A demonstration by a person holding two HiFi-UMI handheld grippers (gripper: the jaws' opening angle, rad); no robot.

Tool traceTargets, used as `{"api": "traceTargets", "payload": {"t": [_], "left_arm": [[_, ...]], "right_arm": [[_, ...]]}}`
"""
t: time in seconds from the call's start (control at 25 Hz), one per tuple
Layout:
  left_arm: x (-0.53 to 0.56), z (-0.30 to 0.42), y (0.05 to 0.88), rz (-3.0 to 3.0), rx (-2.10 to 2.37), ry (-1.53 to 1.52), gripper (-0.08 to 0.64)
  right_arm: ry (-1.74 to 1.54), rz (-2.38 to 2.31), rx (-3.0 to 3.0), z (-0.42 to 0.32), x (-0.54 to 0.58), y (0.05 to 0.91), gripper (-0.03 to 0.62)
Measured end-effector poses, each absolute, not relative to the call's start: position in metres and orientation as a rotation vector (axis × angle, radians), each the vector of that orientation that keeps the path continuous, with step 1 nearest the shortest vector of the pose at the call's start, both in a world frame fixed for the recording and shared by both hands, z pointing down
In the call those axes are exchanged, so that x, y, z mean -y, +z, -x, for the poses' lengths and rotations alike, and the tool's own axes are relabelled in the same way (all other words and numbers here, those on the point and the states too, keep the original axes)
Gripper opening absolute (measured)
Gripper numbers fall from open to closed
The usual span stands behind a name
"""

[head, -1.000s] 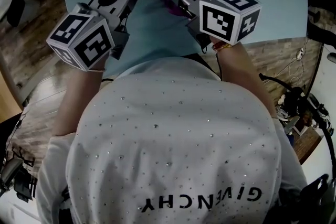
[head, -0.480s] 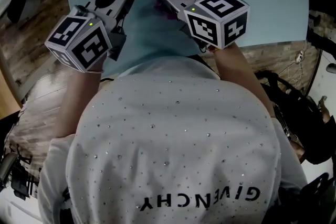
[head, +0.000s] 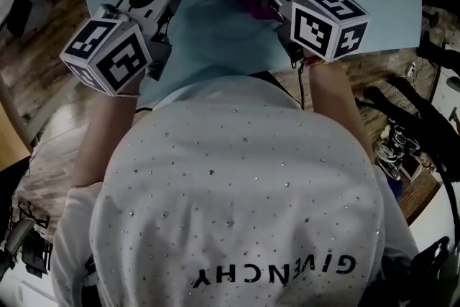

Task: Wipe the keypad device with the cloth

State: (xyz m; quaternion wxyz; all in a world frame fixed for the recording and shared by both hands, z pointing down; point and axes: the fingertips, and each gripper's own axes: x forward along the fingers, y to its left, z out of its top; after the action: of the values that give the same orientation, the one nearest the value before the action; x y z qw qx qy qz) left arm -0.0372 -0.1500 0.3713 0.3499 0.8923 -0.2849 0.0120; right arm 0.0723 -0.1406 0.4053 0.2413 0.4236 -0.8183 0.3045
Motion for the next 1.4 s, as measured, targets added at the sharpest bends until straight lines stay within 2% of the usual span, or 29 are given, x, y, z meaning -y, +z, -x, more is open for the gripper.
{"api": "traceTargets", "payload": {"t": [0.36, 1.04, 1.4], "left_arm": [[0.149, 0.033, 0.368, -2.322, 0.722, 0.045, 0.0], [0.137, 0.051, 0.349, -2.284, 0.943, -0.038, 0.0], [0.139, 0.059, 0.334, -2.263, 1.051, -0.07, 0.0]], "right_arm": [[0.877, -1.319, 2.187, -0.108, 0.149, 0.401, 0.035], [0.715, -0.786, 2.378, 0.025, 0.114, 0.393, 0.035], [0.615, -0.805, 2.302, -0.002, 0.127, 0.41, 0.035]]}}
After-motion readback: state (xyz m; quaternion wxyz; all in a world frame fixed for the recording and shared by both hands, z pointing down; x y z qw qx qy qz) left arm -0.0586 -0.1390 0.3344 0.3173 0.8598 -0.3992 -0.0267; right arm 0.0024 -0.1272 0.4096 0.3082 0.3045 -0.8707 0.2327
